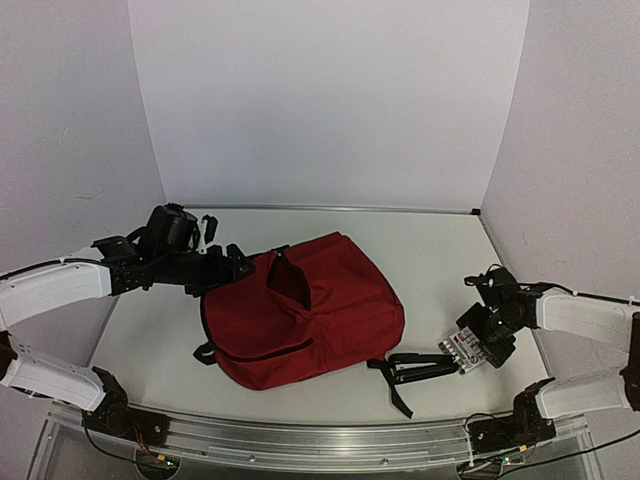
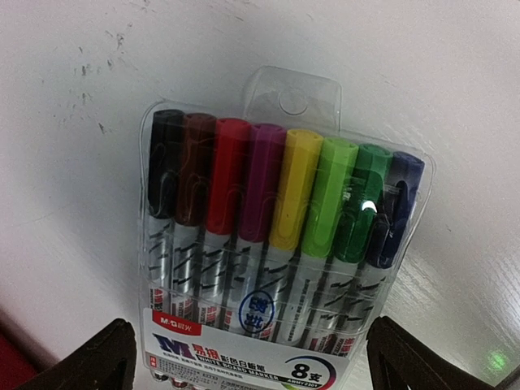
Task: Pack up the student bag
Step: Move the stationery to the center of the board.
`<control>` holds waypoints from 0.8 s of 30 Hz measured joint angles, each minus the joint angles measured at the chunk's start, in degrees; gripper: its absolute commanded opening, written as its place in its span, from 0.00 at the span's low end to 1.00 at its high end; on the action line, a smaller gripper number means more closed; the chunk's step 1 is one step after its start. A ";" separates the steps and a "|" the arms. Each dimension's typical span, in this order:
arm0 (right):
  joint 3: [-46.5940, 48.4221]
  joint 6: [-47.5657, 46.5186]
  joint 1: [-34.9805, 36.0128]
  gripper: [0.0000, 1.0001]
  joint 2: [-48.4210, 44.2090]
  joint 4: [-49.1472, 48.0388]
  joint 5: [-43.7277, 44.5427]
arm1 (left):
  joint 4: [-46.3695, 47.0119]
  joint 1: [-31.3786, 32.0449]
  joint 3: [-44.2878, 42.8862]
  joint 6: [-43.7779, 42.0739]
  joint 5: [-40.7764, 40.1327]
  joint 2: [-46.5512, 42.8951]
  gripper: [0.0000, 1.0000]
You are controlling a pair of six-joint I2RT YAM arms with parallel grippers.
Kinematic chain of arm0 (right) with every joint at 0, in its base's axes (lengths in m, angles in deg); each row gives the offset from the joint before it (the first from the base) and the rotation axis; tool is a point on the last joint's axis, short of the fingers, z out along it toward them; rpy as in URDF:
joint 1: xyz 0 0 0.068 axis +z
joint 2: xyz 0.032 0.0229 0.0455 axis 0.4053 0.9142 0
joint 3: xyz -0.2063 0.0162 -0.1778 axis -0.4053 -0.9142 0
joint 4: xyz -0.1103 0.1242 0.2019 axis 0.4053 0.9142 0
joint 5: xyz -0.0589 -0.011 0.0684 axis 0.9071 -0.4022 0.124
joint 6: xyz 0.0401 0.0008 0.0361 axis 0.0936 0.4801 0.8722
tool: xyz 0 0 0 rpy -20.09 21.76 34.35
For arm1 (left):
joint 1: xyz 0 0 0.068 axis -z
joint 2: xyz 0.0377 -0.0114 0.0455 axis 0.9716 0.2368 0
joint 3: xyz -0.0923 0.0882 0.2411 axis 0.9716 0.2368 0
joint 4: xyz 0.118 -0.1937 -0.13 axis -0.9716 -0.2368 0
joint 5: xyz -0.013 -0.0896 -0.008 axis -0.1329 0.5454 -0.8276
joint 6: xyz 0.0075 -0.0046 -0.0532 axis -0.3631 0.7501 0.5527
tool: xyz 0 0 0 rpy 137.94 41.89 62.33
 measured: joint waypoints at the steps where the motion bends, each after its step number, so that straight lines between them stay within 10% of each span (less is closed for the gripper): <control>1: 0.01 -0.38 -0.02 0.92 0.22 -0.87 -0.36 | -0.21 -0.01 0.00 0.00 -0.01 0.00 0.89; 16: 15.27 -15.06 -0.21 0.98 18.73 -16.16 -2.61 | -1.13 -0.01 0.00 0.29 -0.28 -0.10 0.89; 24: 11.58 -16.62 -4.11 0.98 14.15 -17.56 -4.44 | -1.98 -0.01 0.27 0.63 -1.58 -3.82 0.90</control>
